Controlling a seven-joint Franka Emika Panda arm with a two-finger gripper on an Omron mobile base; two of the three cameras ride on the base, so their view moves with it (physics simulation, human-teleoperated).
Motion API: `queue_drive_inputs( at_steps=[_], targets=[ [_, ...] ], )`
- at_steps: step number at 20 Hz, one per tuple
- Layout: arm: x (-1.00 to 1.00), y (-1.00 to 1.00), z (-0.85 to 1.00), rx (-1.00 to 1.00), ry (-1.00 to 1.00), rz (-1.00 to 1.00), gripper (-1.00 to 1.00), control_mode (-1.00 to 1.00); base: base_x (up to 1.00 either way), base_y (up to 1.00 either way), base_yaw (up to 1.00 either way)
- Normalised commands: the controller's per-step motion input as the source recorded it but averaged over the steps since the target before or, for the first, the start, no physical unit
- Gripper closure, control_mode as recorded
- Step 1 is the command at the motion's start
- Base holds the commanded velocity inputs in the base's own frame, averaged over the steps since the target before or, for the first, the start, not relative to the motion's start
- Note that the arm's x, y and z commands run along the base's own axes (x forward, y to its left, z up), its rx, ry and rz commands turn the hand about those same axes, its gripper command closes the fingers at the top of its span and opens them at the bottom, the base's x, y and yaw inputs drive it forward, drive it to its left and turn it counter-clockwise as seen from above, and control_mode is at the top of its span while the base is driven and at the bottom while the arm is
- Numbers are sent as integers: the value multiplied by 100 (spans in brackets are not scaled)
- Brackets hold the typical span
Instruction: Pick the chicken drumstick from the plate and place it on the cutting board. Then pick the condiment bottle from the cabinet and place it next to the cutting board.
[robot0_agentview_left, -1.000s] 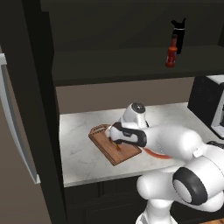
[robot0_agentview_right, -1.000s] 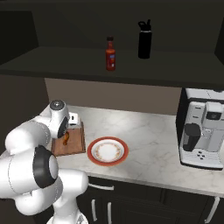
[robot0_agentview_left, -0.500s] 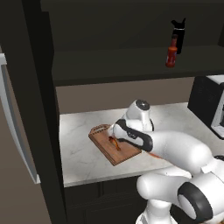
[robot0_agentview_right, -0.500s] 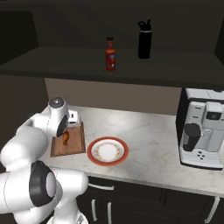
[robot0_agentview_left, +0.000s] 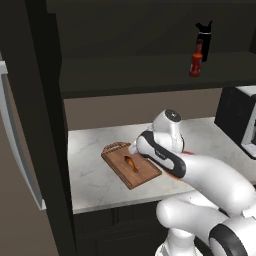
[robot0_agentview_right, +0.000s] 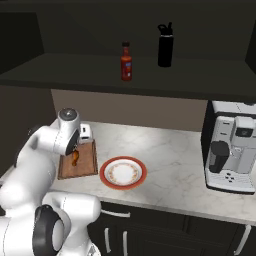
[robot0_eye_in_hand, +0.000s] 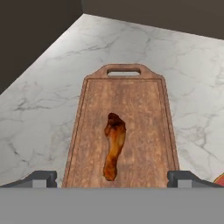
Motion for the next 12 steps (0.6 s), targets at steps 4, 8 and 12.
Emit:
queue_drive_inputs(
  at_steps=[4, 8, 12],
  targets=[
    [-23, -7, 22, 1, -1, 9, -100, -100, 0, 0, 0],
    [-24, -6, 23, 1, -2, 9, -100, -100, 0, 0, 0],
    [-25, -4, 26, 0, -1, 10, -100, -100, 0, 0, 0]
  ],
)
